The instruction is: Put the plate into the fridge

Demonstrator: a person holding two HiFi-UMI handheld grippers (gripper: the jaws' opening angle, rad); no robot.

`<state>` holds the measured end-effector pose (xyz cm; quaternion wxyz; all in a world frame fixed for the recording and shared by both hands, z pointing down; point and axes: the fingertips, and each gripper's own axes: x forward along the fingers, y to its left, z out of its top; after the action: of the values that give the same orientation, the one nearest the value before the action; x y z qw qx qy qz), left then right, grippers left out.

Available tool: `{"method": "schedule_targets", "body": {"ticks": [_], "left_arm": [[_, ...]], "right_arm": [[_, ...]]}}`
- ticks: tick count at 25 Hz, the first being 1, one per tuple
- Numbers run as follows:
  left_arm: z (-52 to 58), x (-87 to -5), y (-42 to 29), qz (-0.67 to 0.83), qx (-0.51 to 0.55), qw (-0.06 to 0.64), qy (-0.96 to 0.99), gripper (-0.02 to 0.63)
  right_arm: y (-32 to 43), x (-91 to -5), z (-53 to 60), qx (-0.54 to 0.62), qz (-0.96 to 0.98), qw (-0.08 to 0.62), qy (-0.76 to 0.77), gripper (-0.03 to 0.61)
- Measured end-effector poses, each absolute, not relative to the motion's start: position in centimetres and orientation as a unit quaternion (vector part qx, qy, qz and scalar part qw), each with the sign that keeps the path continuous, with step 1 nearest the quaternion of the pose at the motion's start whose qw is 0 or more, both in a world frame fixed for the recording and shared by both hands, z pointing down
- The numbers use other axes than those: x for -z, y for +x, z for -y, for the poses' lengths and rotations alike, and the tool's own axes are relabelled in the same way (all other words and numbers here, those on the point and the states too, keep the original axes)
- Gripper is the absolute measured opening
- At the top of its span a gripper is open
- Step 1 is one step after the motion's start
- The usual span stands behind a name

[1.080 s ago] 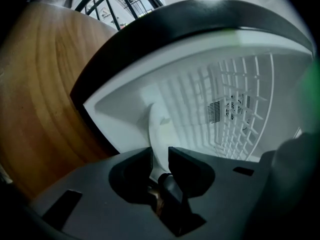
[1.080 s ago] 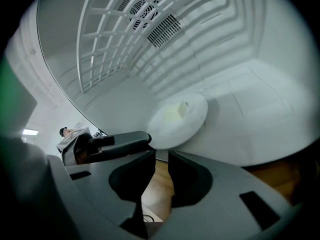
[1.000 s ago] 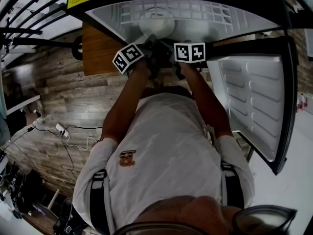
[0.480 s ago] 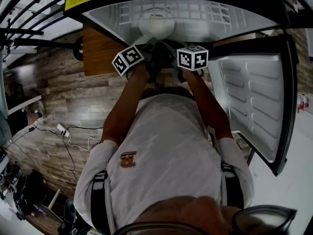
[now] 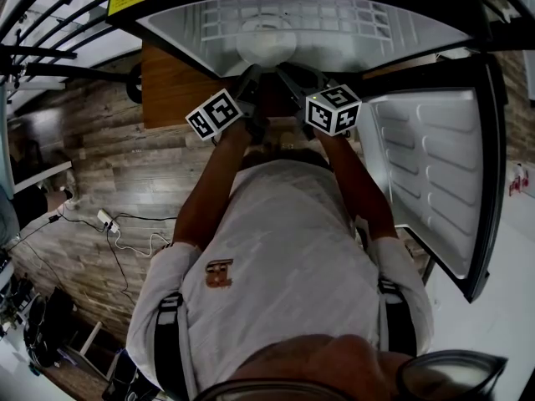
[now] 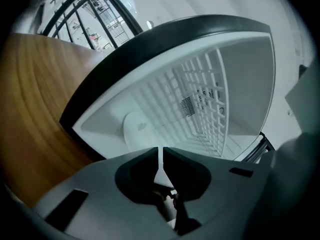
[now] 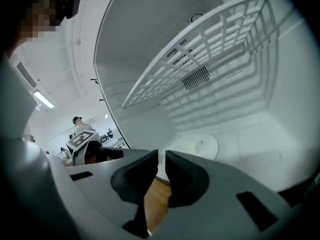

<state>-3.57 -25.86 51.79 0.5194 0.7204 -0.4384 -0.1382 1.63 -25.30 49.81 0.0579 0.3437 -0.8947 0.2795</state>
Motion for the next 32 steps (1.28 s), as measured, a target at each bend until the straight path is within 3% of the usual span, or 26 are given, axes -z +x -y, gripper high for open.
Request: {"method": "schedule_targets", "body": {"ticks": [19,32], "left_arm": [[22.8,-39.1,-1.6,0.407,0.08,0.107,0.904,0.021],[20.7,-36.0,-1.2,0.398,0.05,0.012,0.916,0.018]], "right_arm": [[1.3,-40.7,22.1,-0.084,0.938,-0.004,0.337,0.044],[1.4,-37.6,20.7,-0.039,0.944,-0.043,0.326,0.04]]}}
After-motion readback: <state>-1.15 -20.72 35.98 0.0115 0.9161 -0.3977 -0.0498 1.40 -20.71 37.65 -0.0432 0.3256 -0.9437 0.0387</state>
